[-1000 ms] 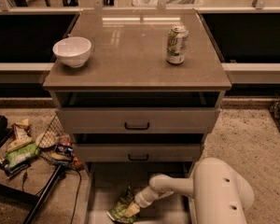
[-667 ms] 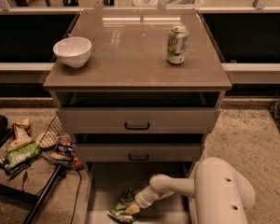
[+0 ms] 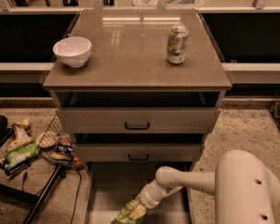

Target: Pick green jalapeno chip bag from bottom drawer and place on counter

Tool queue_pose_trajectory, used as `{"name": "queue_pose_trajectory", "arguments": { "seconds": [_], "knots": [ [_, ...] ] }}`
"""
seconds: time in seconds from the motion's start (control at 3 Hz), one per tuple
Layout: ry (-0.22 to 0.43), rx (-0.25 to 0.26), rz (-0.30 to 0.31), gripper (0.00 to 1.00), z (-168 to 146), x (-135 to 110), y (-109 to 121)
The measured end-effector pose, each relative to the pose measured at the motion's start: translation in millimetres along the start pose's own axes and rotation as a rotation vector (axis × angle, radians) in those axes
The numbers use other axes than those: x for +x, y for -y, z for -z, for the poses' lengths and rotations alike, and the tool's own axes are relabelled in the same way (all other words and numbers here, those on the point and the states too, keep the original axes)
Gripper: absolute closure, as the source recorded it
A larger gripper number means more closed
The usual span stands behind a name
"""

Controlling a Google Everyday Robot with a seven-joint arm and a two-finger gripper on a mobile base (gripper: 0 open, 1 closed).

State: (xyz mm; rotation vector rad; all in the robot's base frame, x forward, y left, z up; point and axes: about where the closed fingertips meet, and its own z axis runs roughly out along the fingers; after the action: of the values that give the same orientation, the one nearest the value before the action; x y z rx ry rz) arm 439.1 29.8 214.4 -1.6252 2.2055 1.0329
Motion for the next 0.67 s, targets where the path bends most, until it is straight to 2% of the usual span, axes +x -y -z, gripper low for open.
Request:
{"name": "queue_pose_trajectory", "arguments": {
  "seconds": [0.33,0.67],
  "knots": [
    [-0.006,-0.041,0.011,1.00,79.7,-8.3,-35.8],
    [0.026,-0.034,0.013,1.00,170.1,-15.1,-48.3]
  ]
}}
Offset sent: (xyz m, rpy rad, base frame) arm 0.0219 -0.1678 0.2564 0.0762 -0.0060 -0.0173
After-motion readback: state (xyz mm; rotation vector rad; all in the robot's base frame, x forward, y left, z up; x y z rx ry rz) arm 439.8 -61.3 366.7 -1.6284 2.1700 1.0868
